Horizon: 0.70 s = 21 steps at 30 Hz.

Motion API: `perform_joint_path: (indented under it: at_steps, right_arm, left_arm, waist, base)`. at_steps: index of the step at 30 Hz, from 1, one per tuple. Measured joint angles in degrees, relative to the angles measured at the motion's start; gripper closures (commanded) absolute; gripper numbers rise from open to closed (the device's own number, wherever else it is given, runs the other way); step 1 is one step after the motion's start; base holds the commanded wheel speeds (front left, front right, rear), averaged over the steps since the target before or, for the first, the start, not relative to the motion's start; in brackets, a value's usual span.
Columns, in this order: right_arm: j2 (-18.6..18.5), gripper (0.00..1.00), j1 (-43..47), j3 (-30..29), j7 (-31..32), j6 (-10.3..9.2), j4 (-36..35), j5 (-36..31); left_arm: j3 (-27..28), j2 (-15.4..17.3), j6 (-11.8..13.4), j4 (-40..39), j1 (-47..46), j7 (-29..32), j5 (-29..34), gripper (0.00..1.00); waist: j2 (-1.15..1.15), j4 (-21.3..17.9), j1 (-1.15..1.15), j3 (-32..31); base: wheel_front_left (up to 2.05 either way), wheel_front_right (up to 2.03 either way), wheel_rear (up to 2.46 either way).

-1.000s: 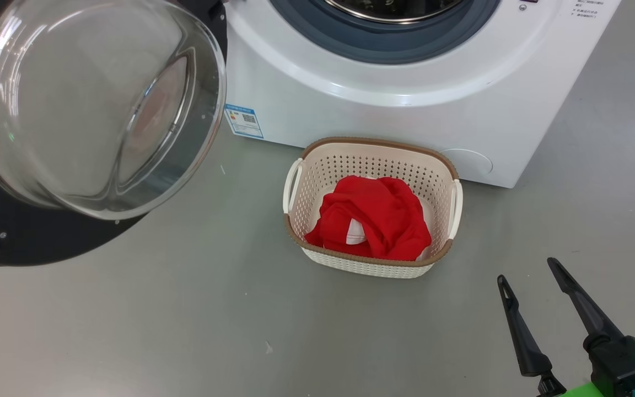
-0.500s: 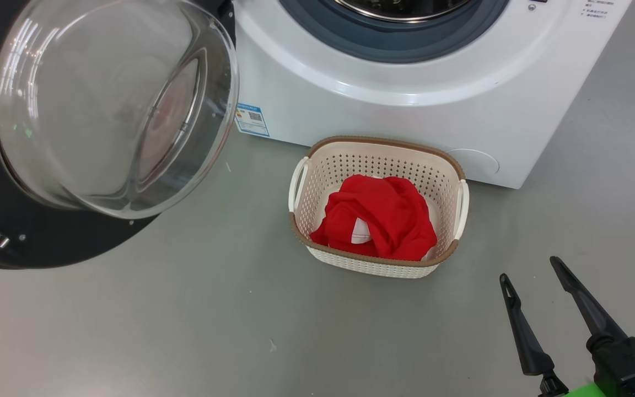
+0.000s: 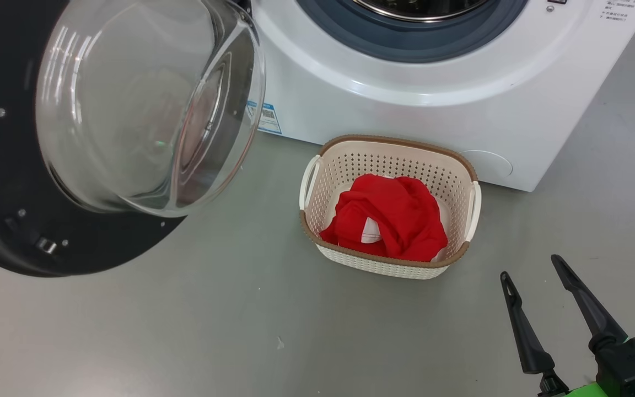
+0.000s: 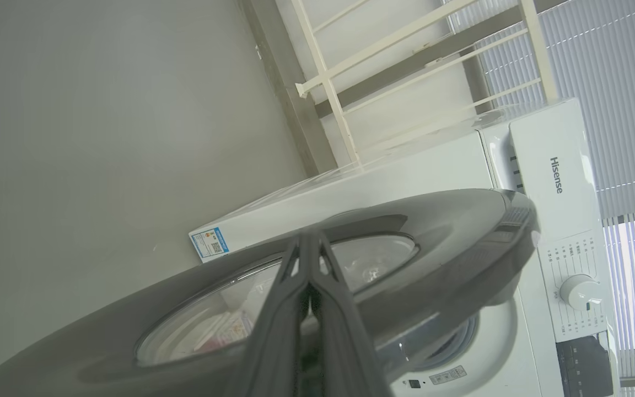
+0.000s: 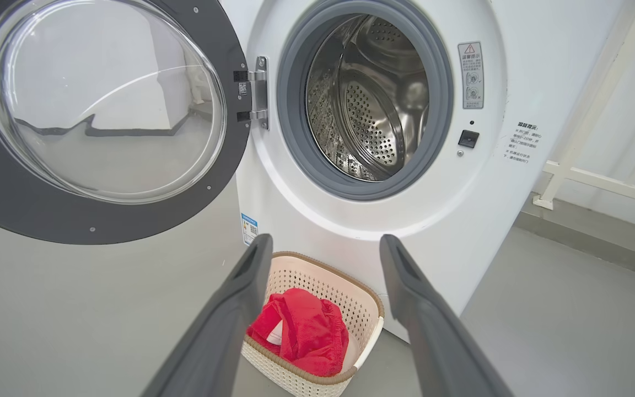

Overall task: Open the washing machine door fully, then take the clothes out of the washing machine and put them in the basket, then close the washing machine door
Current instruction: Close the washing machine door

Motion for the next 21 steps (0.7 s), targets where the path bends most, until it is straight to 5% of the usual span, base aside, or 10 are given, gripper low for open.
perform_joint_path:
  at_steps: [21]
  right_arm:
    - [0.27,0.0,-0.16,-1.23,-2.6,0.0,2.5,3.13]
  left_arm:
    - [1.63,-8.57,7.09,-21.5,11.11,5.57,-6.12,1.0]
  waist:
    - [0.0,0.58,0.0,-0.72]
  base:
    - [0.0,0.0,0.0]
